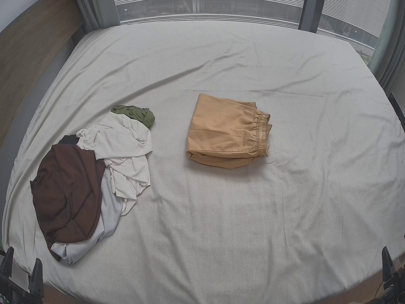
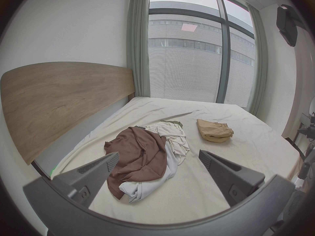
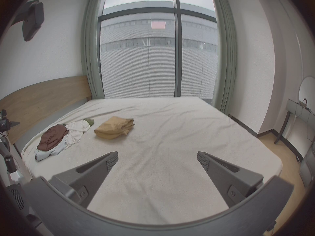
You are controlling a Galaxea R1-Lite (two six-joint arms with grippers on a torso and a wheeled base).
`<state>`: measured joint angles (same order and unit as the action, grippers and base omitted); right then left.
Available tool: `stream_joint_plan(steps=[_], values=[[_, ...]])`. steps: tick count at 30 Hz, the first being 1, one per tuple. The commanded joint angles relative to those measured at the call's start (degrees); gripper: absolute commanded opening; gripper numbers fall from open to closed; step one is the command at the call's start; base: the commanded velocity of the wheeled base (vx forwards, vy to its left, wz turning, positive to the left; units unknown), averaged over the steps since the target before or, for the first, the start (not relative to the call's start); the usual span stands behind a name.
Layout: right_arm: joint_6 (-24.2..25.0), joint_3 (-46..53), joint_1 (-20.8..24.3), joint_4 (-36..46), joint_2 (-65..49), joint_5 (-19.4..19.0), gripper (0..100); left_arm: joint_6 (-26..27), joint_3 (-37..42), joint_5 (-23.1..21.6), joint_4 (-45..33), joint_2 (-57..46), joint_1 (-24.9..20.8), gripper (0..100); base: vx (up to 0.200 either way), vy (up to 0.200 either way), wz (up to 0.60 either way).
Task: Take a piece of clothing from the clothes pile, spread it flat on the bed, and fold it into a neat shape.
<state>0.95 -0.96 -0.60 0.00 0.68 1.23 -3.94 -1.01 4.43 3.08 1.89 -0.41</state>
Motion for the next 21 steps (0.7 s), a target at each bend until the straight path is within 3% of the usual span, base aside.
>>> stream_joint_plan(steps=[1,10,15,21], values=[[-0.4,1.0,-0.1,0.1,-0.1,-0.5,100,0.3,1.0,-0.7,-0.4,-1.9,0.5,100,0.000,0.000,0.00],[-1.2,1.0,0.1,0.1,-0.2,-1.5,100,2.8,0.7,-2.1,-1.9,-1.9,0.7,100,0.000,0.000,0.00],[-1.2,1.0,0.0,0.1,-0.1,-2.3,100,3.9,0.8,-5.0,-3.3,-0.8,0.1,100,0.000,0.000,0.00],[-1.3,1.0,-0.1,0.0,-0.1,-2.7,100,3.3,1.0,-4.6,-3.1,-1.9,0.4,100,0.000,0.000,0.00]])
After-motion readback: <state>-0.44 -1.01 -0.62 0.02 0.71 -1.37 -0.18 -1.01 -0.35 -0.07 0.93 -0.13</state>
